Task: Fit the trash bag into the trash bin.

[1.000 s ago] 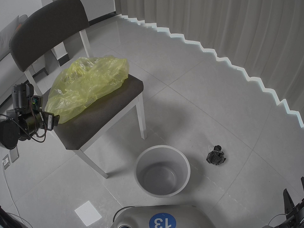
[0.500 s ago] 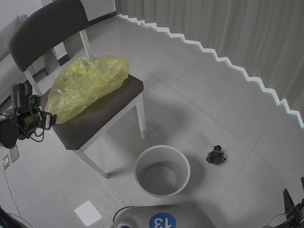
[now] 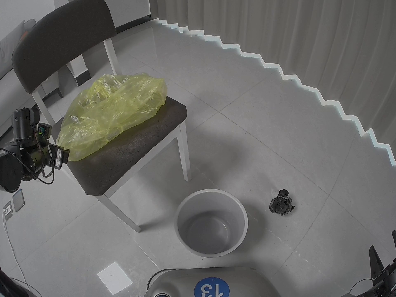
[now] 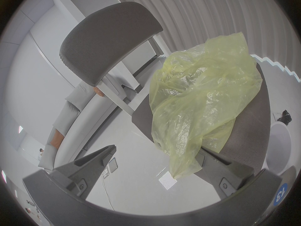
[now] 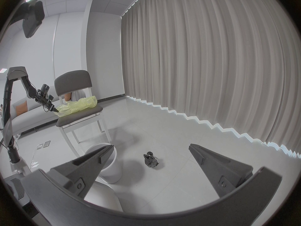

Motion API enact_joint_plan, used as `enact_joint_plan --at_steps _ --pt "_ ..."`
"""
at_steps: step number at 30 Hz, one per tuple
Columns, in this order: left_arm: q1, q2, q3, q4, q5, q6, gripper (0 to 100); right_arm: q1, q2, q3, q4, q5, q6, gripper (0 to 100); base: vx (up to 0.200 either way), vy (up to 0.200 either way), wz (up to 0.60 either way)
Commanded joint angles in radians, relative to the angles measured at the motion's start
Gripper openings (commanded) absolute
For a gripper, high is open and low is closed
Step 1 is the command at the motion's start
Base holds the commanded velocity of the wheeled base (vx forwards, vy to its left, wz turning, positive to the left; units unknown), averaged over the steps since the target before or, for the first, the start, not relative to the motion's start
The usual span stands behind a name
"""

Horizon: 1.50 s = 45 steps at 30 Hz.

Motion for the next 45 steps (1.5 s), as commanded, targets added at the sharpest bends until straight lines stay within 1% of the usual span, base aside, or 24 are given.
enact_joint_plan --at_steps 1,2,3,16,18,20,23,29,31,39,45 --pt "0.001 0.003 -0.001 0.0 -0.001 0.001 100 0.0 -0.002 0.018 0.0 0.0 0.0 100 0.0 0.0 0.0" --pt "0.001 0.006 -0.003 0.0 -0.001 0.001 100 0.0 -0.002 0.018 0.0 -0.001 0.0 100 0.0 0.0 0.0" --pt "0.001 0.007 -0.003 0.0 -0.001 0.001 0 0.0 -0.002 0.018 0.0 -0.001 0.0 100 0.0 0.0 0.0" --pt "0.002 0.007 -0.006 -0.005 -0.008 -0.012 0 0.0 -0.002 0.018 -0.002 -0.004 0.0 100 0.0 0.0 0.0" --pt "0.002 0.004 -0.007 -0.016 -0.011 -0.012 0 0.0 -0.002 0.018 -0.002 -0.004 -0.002 100 0.0 0.0 0.0" --pt "-0.001 -0.005 -0.007 -0.071 -0.02 -0.014 0 -0.001 -0.002 0.018 0.0 -0.006 -0.006 100 0.0 0.0 0.0" --pt "-0.008 -0.031 -0.023 -0.128 -0.065 -0.012 0 -0.001 -0.004 0.018 -0.002 -0.023 -0.003 100 0.0 0.0 0.0" --pt "-0.022 -0.094 -0.05 -0.121 -0.137 -0.012 0 -0.001 -0.004 0.018 -0.005 -0.024 -0.003 100 0.0 0.0 0.0" --pt "-0.019 -0.114 -0.055 -0.118 -0.188 -0.012 0 -0.001 -0.004 0.018 -0.003 -0.023 -0.003 100 0.0 0.0 0.0" --pt "-0.016 -0.129 -0.05 -0.12 -0.205 -0.031 0 -0.001 -0.004 0.018 -0.005 -0.026 -0.002 100 0.0 0.0 0.0" --pt "-0.025 -0.169 -0.067 -0.12 -0.264 -0.029 0 -0.001 -0.004 0.018 -0.005 -0.014 -0.003 100 0.0 0.0 0.0"
